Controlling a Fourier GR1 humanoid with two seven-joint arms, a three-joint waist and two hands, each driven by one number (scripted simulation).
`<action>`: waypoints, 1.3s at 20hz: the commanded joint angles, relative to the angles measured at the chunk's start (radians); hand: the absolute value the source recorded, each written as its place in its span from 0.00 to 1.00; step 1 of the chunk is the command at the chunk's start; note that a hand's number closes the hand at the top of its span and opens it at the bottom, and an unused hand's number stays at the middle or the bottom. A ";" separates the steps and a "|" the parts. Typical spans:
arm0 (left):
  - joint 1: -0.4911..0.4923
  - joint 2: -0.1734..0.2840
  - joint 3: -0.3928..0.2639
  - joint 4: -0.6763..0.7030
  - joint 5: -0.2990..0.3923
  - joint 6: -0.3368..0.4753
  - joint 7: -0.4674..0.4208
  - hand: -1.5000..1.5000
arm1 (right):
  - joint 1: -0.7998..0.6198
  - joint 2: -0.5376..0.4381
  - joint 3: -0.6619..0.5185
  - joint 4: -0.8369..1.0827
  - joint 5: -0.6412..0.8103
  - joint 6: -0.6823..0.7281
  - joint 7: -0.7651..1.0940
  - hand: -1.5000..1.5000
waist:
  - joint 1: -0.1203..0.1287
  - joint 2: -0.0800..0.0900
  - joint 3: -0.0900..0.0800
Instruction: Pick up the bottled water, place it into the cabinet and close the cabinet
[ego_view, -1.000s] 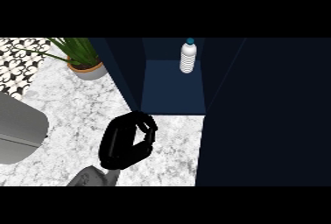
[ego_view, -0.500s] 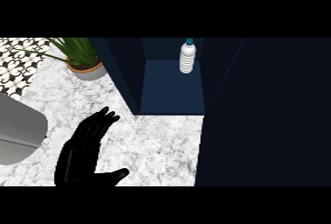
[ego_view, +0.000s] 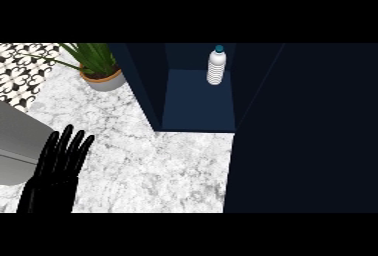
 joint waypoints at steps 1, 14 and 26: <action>0.065 0.052 0.044 -0.035 0.032 -0.050 -0.010 0.00 | -0.061 -0.042 0.118 -0.194 0.185 0.032 0.112 1.00 | 0.020 -0.005 -0.004; 0.150 0.150 0.140 -0.080 0.112 -0.186 -0.008 0.00 | -0.154 0.074 0.331 -0.057 0.043 -0.094 0.186 1.00 | 0.097 0.026 -0.005; 0.159 0.226 0.197 -0.075 0.147 -0.299 0.004 0.00 | -0.306 0.046 0.271 -0.010 0.015 -0.092 0.274 1.00 | 0.172 0.053 -0.010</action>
